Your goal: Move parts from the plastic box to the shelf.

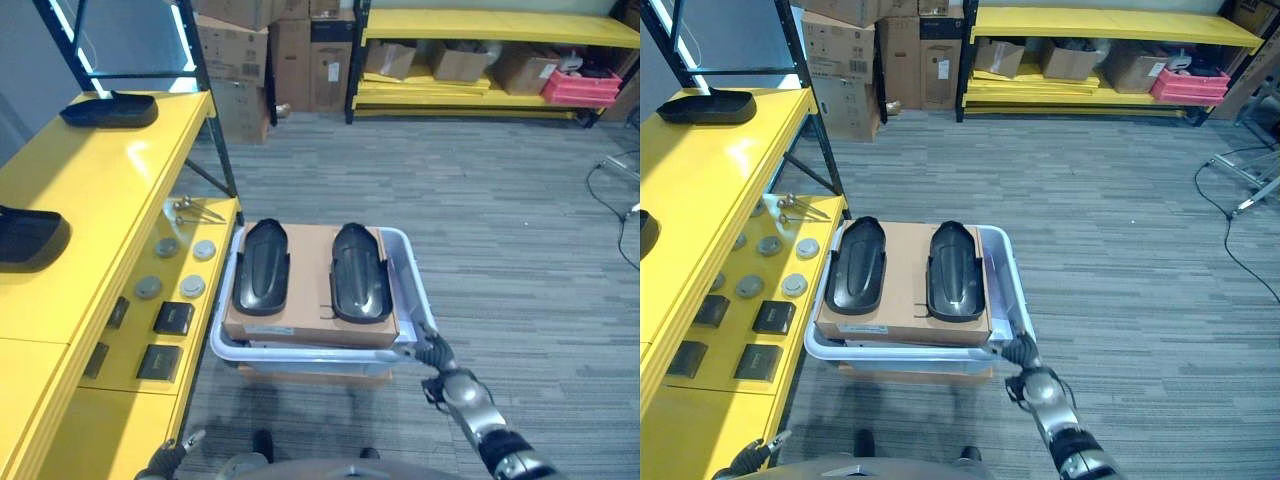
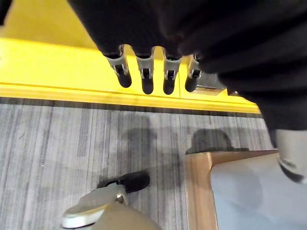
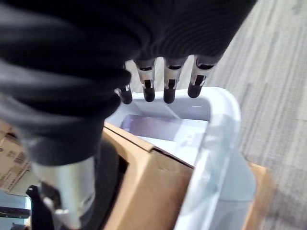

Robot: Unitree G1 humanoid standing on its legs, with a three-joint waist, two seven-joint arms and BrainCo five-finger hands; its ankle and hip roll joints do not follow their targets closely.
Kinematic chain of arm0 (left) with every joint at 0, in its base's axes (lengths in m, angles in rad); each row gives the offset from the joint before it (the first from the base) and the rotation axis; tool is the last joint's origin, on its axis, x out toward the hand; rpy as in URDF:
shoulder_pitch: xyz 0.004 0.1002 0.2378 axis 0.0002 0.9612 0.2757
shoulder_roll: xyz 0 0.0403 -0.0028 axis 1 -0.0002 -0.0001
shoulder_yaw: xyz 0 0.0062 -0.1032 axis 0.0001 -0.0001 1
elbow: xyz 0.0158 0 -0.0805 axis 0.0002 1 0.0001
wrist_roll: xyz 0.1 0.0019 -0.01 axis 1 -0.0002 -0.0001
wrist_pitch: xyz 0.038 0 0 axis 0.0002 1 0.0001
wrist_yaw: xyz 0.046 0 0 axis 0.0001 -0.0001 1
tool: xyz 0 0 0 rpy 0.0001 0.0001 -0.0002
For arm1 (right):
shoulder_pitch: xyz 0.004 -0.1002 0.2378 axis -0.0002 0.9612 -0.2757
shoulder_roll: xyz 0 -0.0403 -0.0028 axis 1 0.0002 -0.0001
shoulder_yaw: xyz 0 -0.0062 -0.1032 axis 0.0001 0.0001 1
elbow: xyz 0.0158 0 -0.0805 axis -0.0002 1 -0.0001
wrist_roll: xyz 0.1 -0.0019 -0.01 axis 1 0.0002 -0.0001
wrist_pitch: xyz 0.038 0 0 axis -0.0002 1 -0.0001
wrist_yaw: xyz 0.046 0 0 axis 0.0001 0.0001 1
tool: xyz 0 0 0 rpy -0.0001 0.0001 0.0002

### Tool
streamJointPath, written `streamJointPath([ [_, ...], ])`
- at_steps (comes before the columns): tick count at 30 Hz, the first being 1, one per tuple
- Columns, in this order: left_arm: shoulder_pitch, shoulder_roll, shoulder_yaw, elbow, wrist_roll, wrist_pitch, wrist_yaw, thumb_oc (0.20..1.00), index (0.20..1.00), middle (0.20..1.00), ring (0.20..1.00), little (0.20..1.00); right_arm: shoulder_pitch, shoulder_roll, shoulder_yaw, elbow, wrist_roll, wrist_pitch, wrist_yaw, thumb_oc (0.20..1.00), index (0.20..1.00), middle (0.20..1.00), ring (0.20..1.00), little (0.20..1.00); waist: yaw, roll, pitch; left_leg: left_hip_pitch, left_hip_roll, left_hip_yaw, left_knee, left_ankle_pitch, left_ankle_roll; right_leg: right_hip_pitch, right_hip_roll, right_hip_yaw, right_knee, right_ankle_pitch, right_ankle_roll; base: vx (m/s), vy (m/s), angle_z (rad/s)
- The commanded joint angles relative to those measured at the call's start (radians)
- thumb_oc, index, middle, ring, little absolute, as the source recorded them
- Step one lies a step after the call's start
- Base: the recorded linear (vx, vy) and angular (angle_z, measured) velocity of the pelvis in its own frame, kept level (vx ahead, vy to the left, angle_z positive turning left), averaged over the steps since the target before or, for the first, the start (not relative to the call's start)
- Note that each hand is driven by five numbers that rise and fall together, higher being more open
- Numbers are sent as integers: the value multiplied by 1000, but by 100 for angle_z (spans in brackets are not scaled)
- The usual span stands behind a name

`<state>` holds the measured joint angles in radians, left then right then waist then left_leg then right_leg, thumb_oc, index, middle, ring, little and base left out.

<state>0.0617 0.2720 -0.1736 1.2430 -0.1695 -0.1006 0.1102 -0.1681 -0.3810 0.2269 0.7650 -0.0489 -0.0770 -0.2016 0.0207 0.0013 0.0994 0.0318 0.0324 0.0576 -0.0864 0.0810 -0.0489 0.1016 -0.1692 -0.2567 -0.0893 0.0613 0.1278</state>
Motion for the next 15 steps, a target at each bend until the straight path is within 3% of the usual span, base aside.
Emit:
streamJointPath([
  [1,-43,-55,-61,-29,-53,-36,22,1000,1000,1000,1000,1000,-113,-74,3,-18,-65,-9,-120,1000,1000,1000,1000,1000,40,22,43,66,57,-41,-1,-127,-6,-80,8,-6,2,-8,19,-63,-8,-2],
  [8,-50,-94,-166,-1,-14,-28,24,1000,1000,1000,1000,1000,-315,-103,21,-22,-87,-3,-231,1000,1000,1000,1000,1000,76,12,101,0,66,-79,-1,-109,-6,-129,19,-13,2,-8,17,-66,-24,6],
  [14,-76,-77,-200,19,-22,-32,42,1000,1000,1000,1000,1000,-555,-122,93,180,-28,4,-252,1000,1000,1000,1000,1000,114,10,159,-100,72,-121,-1,-67,-17,-203,23,-34,2,8,15,-134,-29,12],
  [15,-83,-71,-220,15,-30,-37,48,1000,1000,1000,1000,1000,-633,-120,117,283,2,11,-255,1000,1000,1000,1000,1000,126,11,176,-138,74,-137,-1,-49,-24,-228,24,-46,2,16,15,-69,-15,34],
])
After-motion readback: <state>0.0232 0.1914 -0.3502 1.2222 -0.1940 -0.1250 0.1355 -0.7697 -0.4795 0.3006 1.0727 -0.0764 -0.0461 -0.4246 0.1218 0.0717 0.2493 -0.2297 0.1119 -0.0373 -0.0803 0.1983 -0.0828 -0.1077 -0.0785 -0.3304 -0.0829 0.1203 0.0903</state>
